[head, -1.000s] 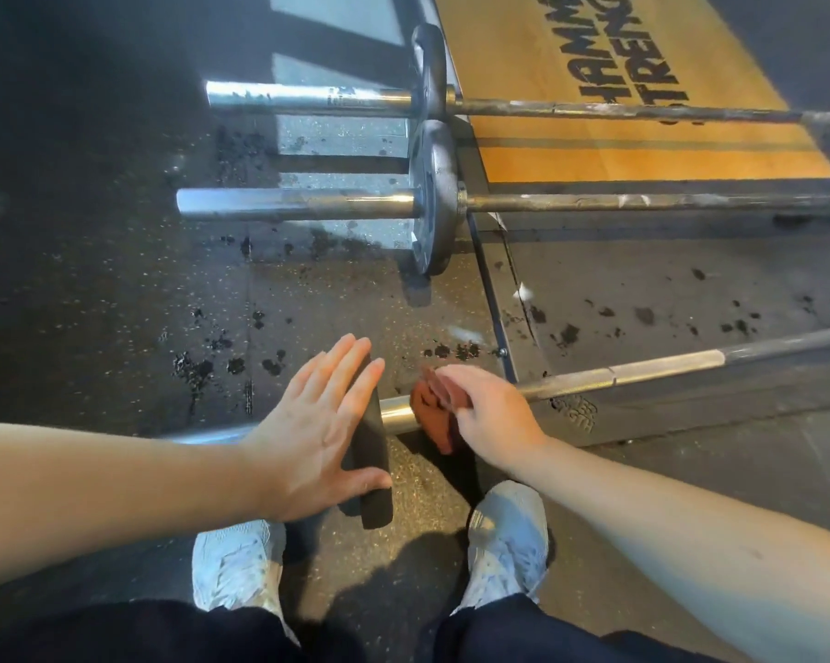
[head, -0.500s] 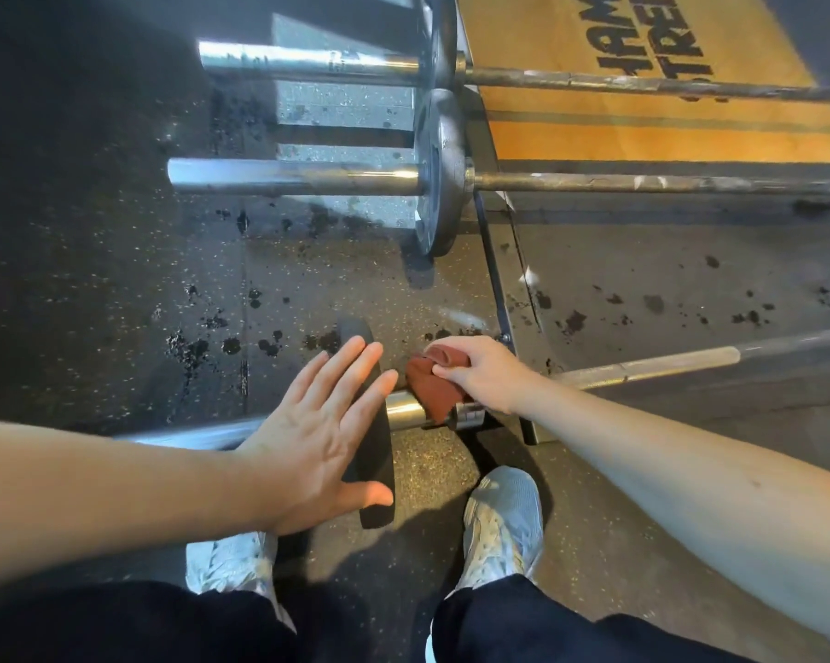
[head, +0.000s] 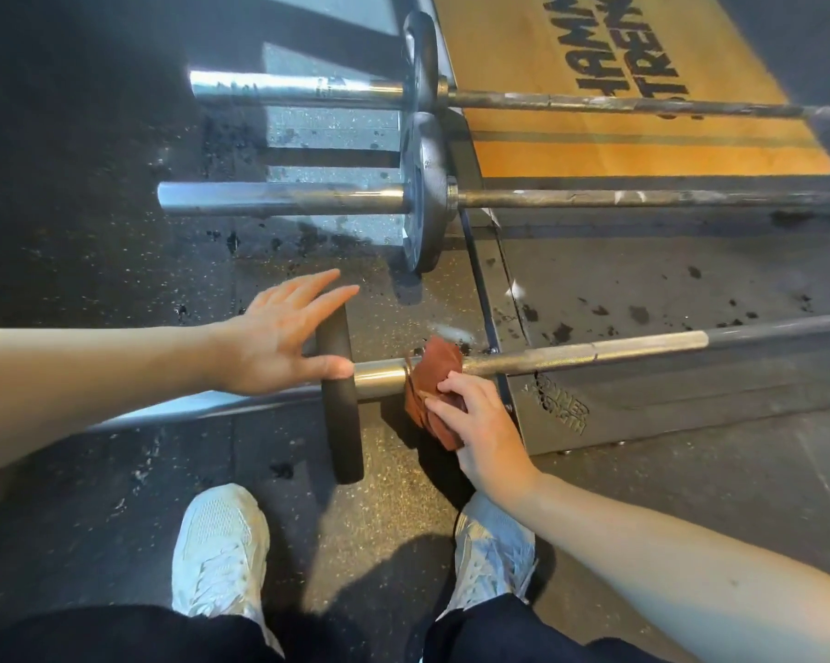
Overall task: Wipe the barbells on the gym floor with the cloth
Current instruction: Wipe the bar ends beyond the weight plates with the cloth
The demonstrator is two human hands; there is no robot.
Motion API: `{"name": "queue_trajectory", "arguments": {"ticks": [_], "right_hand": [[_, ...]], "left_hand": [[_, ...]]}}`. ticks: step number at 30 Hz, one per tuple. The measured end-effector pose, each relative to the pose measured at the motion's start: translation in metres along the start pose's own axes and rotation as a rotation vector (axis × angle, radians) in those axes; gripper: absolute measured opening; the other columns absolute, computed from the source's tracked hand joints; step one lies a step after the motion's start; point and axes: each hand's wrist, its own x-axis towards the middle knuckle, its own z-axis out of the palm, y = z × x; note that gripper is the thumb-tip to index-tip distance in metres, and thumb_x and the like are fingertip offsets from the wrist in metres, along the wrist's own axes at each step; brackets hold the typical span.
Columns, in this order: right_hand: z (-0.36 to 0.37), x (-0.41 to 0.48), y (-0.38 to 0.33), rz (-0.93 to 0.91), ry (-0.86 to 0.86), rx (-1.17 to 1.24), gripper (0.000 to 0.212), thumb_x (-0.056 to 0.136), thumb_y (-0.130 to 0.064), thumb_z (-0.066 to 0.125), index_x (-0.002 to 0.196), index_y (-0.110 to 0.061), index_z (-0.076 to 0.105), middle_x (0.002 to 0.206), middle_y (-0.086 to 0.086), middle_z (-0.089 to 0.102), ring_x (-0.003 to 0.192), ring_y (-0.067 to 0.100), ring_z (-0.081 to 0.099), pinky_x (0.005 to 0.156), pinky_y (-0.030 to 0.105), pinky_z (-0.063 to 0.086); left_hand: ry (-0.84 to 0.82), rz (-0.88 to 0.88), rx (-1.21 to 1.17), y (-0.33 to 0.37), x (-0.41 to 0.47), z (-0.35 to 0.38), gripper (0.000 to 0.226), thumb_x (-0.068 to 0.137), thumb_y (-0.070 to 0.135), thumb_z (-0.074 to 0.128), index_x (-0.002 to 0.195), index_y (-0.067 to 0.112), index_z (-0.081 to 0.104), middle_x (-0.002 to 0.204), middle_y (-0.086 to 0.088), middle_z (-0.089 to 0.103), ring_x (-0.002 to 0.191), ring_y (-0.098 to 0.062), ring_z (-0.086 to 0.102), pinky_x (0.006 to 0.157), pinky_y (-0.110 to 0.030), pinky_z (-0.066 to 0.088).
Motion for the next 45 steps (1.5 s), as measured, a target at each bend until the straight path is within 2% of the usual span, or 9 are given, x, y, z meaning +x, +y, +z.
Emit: {"name": "queue_trajectory", "arguments": {"ticks": [4, 8, 12, 18, 22, 25, 29, 38, 45], "right_hand": [[0.004, 0.035, 0.012, -0.018, 0.060, -0.016, 0.036, 0.080, 0.006, 0.075, 0.111, -0.012, 0.071, 0.127, 0.004, 0.045, 0.123, 0.026, 0.044, 0.102, 0.047, 0.047], [-0.005, 0.073, 0.017, -0.029, 0.025, -0.018, 0.039, 0.074, 0.008, 0.076, 0.105, -0.014, 0.067, 0.123, 0.004, 0.050, 0.119, 0.028, 0.048, 0.098, 0.047, 0.048], [-0.017, 0.097, 0.017, -0.051, 0.037, -0.009, 0.037, 0.077, 0.011, 0.074, 0.109, -0.006, 0.070, 0.134, 0.010, 0.056, 0.129, 0.027, 0.045, 0.108, 0.040, 0.044], [-0.005, 0.100, 0.017, -0.002, 0.133, -0.019, 0.034, 0.077, 0.013, 0.076, 0.105, -0.005, 0.070, 0.120, 0.006, 0.058, 0.113, 0.024, 0.047, 0.096, 0.039, 0.049], [0.007, 0.090, 0.018, 0.001, 0.149, -0.045, 0.029, 0.079, 0.010, 0.077, 0.105, 0.000, 0.071, 0.114, 0.010, 0.057, 0.107, 0.020, 0.044, 0.092, 0.021, 0.046], [0.020, 0.089, 0.023, 0.025, 0.079, -0.077, 0.030, 0.080, 0.008, 0.078, 0.108, -0.002, 0.072, 0.114, 0.007, 0.056, 0.107, 0.023, 0.050, 0.091, 0.034, 0.054], [0.024, 0.068, 0.033, 0.096, -0.058, -0.075, 0.026, 0.082, 0.005, 0.077, 0.106, -0.005, 0.075, 0.112, 0.006, 0.061, 0.107, 0.023, 0.052, 0.091, 0.043, 0.054], [-0.067, 0.070, -0.012, 0.116, 0.038, 0.066, 0.025, 0.085, 0.000, 0.075, 0.107, -0.013, 0.076, 0.108, -0.003, 0.061, 0.107, 0.014, 0.052, 0.089, 0.024, 0.048], [-0.113, 0.111, -0.072, 0.148, -0.045, 0.110, 0.019, 0.090, -0.011, 0.073, 0.103, -0.024, 0.076, 0.101, -0.010, 0.064, 0.103, 0.008, 0.056, 0.088, 0.028, 0.052]], "left_hand": [[0.263, 0.028, -0.070, 0.001, -0.005, -0.001, 0.110, 0.074, 0.097, 0.033, 0.152, 0.020, 0.038, 0.161, -0.004, 0.032, 0.149, -0.026, 0.028, 0.120, -0.057, 0.030], [0.204, -0.022, 0.096, 0.016, -0.015, 0.017, 0.143, 0.055, 0.108, 0.036, 0.161, 0.017, 0.005, 0.169, -0.007, 0.006, 0.156, -0.030, 0.006, 0.125, -0.055, 0.018], [0.192, -0.101, 0.190, 0.011, -0.002, 0.019, 0.150, 0.047, 0.106, 0.038, 0.158, 0.023, -0.020, 0.170, -0.006, -0.014, 0.156, -0.027, -0.012, 0.127, -0.052, 0.000], [0.112, -0.140, 0.179, -0.003, 0.033, -0.020, 0.153, 0.048, 0.097, 0.055, 0.161, 0.021, -0.015, 0.169, 0.001, -0.015, 0.156, -0.021, -0.013, 0.127, -0.043, -0.005], [0.085, -0.140, 0.153, -0.012, 0.045, -0.027, 0.156, 0.045, 0.100, 0.056, 0.161, 0.021, -0.010, 0.170, 0.002, -0.008, 0.156, -0.023, -0.005, 0.128, -0.047, 0.005], [0.083, -0.126, 0.118, -0.017, 0.050, -0.032, 0.160, 0.037, 0.110, 0.041, 0.162, 0.022, -0.007, 0.170, 0.000, -0.003, 0.156, -0.026, -0.001, 0.127, -0.050, 0.008], [0.068, -0.111, 0.125, -0.023, 0.051, -0.039, 0.155, 0.042, 0.109, 0.043, 0.161, 0.023, -0.009, 0.170, -0.001, -0.003, 0.156, -0.027, -0.002, 0.127, -0.052, 0.008], [0.037, -0.105, 0.183, -0.014, 0.031, -0.033, 0.145, 0.058, 0.095, 0.059, 0.159, 0.027, -0.020, 0.169, 0.003, -0.019, 0.156, -0.027, -0.008, 0.127, -0.049, 0.004], [0.032, -0.060, 0.154, -0.016, 0.021, -0.029, 0.139, 0.063, 0.094, 0.059, 0.159, 0.030, -0.020, 0.168, 0.004, -0.019, 0.156, -0.032, 0.003, 0.127, -0.049, 0.011]]}}
